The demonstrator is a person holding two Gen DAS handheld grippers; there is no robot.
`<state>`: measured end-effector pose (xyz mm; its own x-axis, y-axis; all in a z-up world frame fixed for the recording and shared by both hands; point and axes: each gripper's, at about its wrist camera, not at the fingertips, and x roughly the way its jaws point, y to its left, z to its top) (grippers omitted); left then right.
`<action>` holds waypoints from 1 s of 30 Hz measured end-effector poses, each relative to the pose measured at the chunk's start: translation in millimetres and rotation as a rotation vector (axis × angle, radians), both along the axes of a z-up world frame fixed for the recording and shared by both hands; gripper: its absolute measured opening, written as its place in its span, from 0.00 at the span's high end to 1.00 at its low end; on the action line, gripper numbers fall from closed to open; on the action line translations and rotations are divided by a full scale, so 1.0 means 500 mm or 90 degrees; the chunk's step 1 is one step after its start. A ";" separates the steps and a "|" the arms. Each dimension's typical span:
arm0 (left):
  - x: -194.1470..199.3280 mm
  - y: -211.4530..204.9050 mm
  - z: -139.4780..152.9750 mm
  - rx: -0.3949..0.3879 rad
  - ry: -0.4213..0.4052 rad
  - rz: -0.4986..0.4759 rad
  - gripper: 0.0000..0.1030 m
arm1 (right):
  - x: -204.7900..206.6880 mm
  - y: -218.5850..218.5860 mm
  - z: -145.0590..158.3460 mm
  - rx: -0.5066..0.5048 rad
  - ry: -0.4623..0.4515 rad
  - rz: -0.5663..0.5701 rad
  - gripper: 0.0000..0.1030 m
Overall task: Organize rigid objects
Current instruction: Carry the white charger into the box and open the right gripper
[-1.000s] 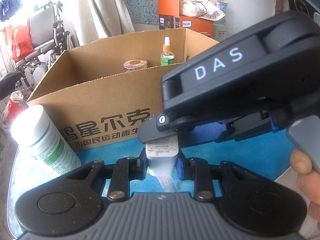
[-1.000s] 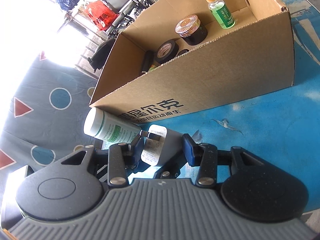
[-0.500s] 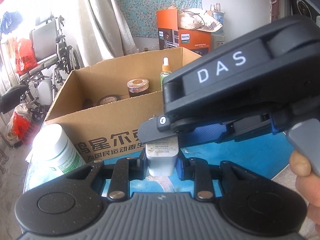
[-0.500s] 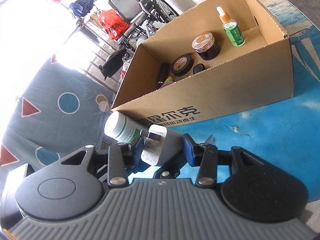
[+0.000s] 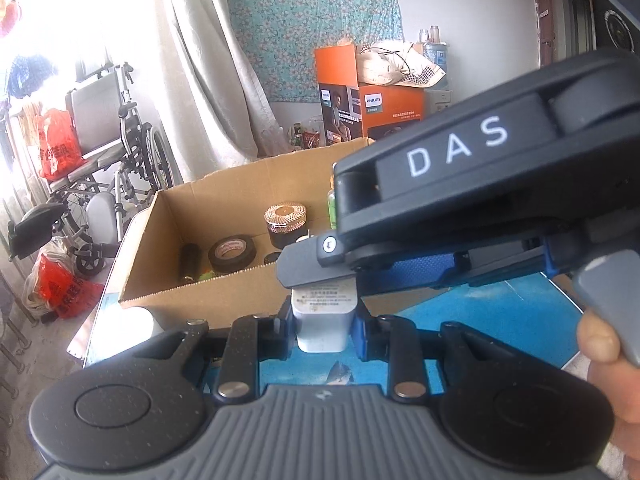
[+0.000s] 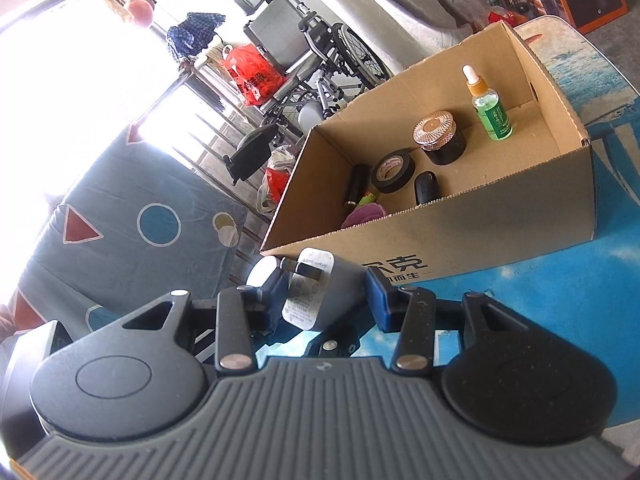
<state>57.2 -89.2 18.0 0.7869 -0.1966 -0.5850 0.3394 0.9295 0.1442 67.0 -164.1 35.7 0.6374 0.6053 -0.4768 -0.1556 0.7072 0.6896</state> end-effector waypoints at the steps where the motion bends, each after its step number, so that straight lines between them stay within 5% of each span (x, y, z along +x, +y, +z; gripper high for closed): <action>1: 0.003 0.000 0.004 0.000 -0.004 0.000 0.73 | 0.001 -0.001 0.007 0.000 -0.007 0.000 0.59; 14: 0.077 -0.014 0.060 -0.019 -0.024 0.014 0.72 | 0.066 -0.016 0.078 -0.016 -0.067 0.007 0.59; 19: 0.122 -0.021 0.062 -0.032 0.009 0.016 0.72 | 0.123 -0.027 0.081 -0.022 -0.057 0.012 0.59; 30: 0.283 -0.030 0.009 -0.064 0.152 0.014 0.72 | 0.319 -0.054 0.023 -0.055 0.064 0.044 0.58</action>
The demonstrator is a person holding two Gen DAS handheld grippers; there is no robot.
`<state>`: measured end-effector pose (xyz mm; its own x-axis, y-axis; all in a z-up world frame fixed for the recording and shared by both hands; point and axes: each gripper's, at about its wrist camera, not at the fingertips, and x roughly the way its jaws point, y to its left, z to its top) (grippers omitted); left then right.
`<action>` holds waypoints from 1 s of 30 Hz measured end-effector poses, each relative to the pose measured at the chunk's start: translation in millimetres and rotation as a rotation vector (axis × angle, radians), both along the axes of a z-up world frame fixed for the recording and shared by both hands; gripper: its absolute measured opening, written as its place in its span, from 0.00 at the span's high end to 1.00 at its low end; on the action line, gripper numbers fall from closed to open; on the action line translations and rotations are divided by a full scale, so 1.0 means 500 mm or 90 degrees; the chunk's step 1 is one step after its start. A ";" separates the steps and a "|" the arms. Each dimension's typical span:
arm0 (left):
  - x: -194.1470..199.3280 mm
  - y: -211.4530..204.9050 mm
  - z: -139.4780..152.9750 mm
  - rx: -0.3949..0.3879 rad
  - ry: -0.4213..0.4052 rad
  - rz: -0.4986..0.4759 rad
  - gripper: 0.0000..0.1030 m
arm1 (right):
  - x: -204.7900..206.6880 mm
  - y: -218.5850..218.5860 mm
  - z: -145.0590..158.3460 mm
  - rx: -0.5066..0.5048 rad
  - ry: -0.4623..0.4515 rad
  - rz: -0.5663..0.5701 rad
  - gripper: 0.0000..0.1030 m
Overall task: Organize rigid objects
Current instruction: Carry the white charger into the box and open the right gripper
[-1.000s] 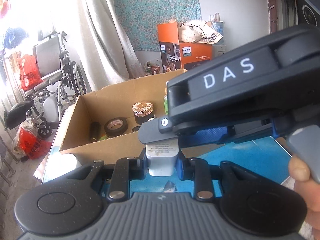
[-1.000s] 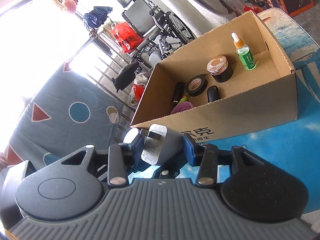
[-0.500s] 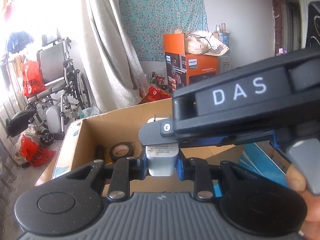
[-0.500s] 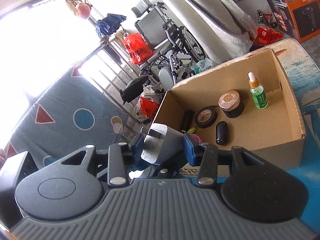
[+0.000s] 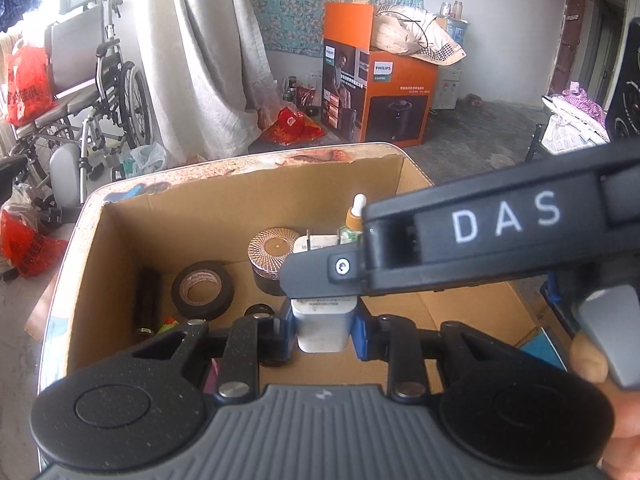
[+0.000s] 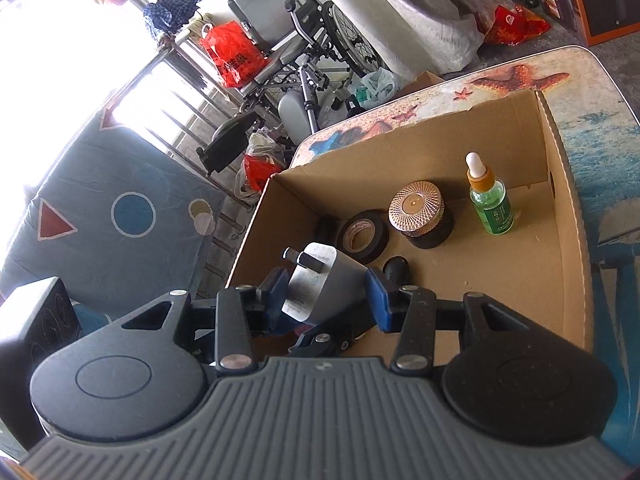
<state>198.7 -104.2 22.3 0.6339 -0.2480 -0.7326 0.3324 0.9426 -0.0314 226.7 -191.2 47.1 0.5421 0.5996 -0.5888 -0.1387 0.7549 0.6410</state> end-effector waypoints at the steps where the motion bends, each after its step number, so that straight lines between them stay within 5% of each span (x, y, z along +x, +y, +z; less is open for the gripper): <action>1: 0.013 -0.001 -0.008 -0.004 0.014 0.000 0.72 | 0.019 0.000 -0.010 -0.005 0.015 0.002 0.58; 15: 0.128 -0.002 -0.112 -0.015 0.194 0.036 0.72 | 0.157 0.002 -0.145 -0.030 0.155 0.027 0.57; 27: 0.130 0.002 -0.106 -0.023 0.224 0.030 0.67 | 0.161 0.022 -0.177 -0.048 0.177 0.027 0.57; 30: 0.133 -0.004 -0.096 -0.018 0.206 0.032 0.56 | 0.152 0.026 -0.165 -0.061 0.159 0.021 0.54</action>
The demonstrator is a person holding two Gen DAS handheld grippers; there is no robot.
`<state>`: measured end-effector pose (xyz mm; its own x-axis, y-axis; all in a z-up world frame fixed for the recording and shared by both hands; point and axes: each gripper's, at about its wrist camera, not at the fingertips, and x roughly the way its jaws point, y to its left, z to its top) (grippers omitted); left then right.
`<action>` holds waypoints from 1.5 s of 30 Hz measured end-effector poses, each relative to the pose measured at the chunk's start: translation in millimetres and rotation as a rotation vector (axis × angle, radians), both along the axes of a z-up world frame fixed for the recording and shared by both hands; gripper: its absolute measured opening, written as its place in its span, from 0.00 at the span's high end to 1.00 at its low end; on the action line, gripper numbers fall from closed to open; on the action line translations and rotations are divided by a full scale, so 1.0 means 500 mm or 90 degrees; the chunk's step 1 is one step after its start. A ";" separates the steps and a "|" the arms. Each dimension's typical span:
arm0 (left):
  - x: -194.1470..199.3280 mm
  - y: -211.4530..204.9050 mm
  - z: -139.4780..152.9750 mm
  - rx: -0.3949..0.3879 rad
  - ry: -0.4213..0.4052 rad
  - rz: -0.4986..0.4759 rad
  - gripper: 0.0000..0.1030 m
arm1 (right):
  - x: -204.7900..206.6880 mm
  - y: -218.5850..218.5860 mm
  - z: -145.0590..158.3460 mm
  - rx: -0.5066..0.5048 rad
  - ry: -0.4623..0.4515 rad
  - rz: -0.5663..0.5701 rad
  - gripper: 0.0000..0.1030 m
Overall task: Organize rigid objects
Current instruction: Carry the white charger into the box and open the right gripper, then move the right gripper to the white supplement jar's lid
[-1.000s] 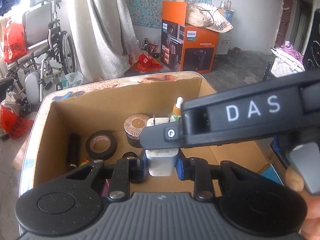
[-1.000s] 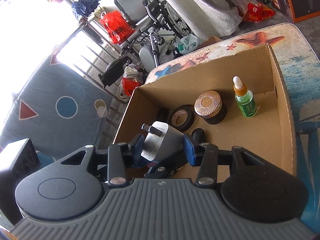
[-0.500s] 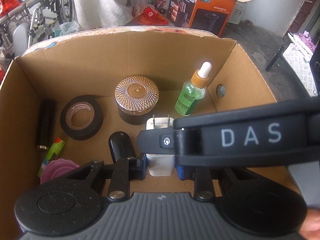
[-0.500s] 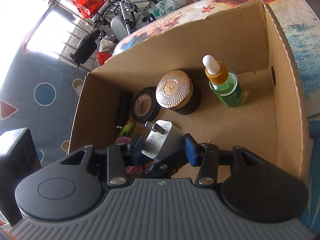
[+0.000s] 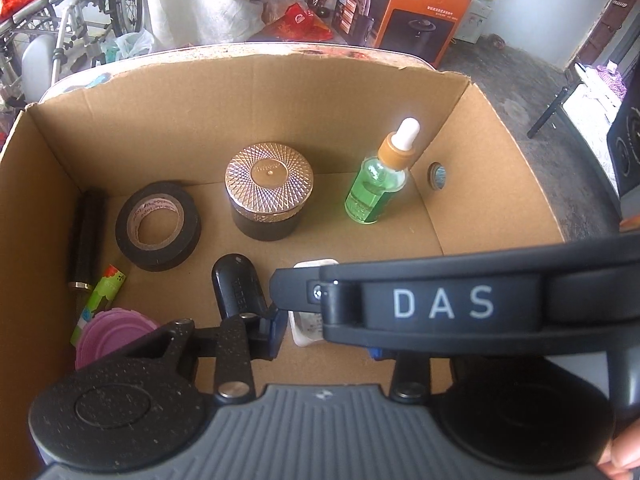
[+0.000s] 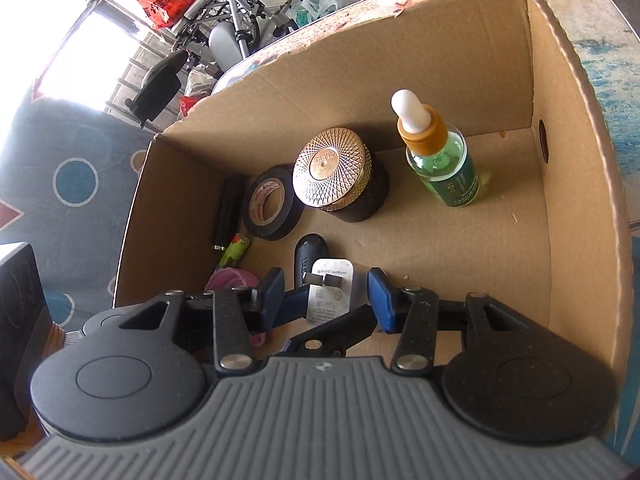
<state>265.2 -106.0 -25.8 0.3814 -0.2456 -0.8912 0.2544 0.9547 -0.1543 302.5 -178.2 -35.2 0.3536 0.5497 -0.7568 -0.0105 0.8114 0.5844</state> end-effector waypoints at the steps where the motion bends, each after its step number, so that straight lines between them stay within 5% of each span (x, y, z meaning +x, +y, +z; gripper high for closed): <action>1: -0.005 -0.001 0.005 0.003 -0.010 -0.002 0.52 | -0.004 0.000 0.006 -0.002 -0.007 -0.002 0.53; 19: -0.252 0.074 0.171 -0.029 -0.226 -0.037 0.28 | -0.347 -0.078 0.220 0.054 -0.312 -0.152 0.15; 34: -0.413 0.249 0.180 -0.038 -0.289 0.043 0.13 | -0.450 -0.006 0.174 0.114 -0.297 -0.120 0.15; 45: -0.378 0.292 0.089 0.056 -0.273 0.102 0.13 | -0.391 0.138 0.130 0.122 -0.232 -0.019 0.15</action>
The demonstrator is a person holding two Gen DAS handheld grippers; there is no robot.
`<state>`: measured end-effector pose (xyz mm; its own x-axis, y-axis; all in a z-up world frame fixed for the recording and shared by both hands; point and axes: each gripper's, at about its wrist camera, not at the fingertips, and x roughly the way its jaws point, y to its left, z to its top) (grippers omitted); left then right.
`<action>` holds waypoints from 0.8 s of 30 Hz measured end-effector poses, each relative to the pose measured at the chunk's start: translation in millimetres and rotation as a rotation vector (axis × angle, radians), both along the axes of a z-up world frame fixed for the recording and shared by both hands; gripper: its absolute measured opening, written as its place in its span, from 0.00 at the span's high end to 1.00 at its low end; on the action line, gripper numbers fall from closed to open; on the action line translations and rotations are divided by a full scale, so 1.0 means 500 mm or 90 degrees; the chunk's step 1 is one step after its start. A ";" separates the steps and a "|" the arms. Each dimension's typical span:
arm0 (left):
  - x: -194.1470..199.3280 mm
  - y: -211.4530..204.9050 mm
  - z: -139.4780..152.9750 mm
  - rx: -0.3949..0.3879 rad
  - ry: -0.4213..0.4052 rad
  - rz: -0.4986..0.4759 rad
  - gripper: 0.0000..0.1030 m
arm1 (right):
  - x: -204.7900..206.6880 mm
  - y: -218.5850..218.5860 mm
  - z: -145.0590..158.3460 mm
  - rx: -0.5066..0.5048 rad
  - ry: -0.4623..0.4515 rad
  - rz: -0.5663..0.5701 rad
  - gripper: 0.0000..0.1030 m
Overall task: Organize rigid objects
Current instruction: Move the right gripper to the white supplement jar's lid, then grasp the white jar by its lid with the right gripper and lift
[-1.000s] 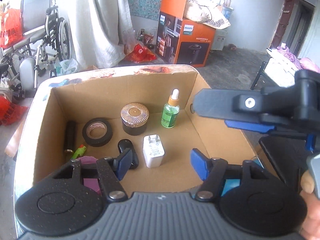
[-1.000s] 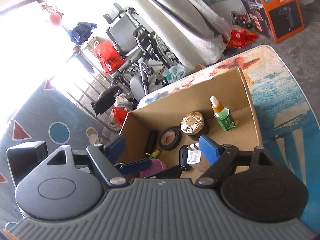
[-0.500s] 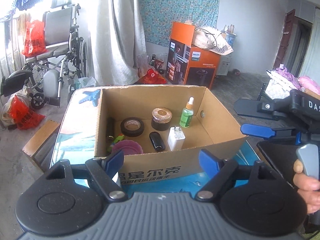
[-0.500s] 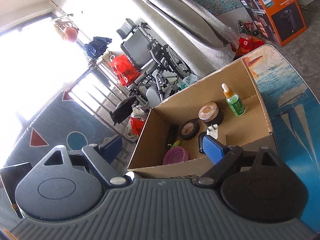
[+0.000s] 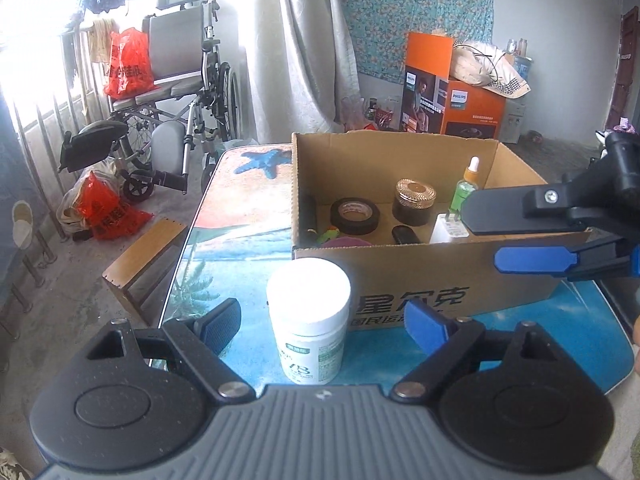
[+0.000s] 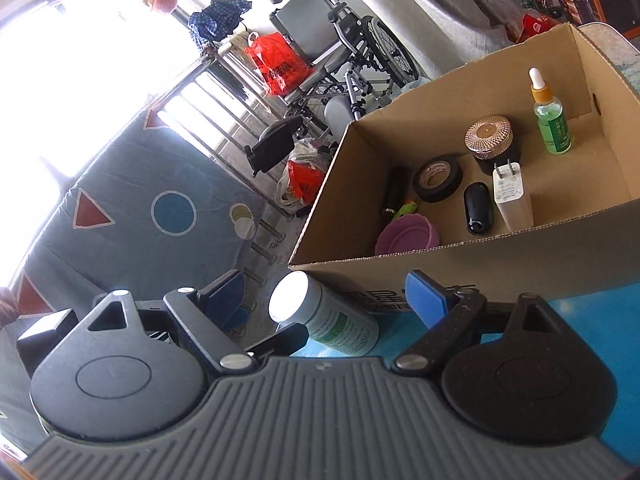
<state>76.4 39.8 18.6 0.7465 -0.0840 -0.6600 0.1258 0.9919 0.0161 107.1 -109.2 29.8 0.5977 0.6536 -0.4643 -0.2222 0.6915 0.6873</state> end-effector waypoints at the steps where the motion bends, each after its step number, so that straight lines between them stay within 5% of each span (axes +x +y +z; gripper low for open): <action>1: 0.008 0.001 -0.010 0.004 0.000 0.003 0.13 | 0.009 0.009 -0.005 0.004 0.009 0.007 0.15; 8: 0.045 0.006 -0.055 0.030 0.008 0.022 0.19 | 0.069 0.078 -0.039 0.015 0.042 0.040 0.25; 16: 0.060 0.014 -0.081 0.004 0.036 0.018 0.47 | 0.120 0.132 -0.089 0.029 0.100 0.070 0.54; 24: 0.048 -0.015 -0.075 0.007 0.046 0.014 0.48 | 0.113 0.123 -0.089 0.028 0.114 0.061 0.64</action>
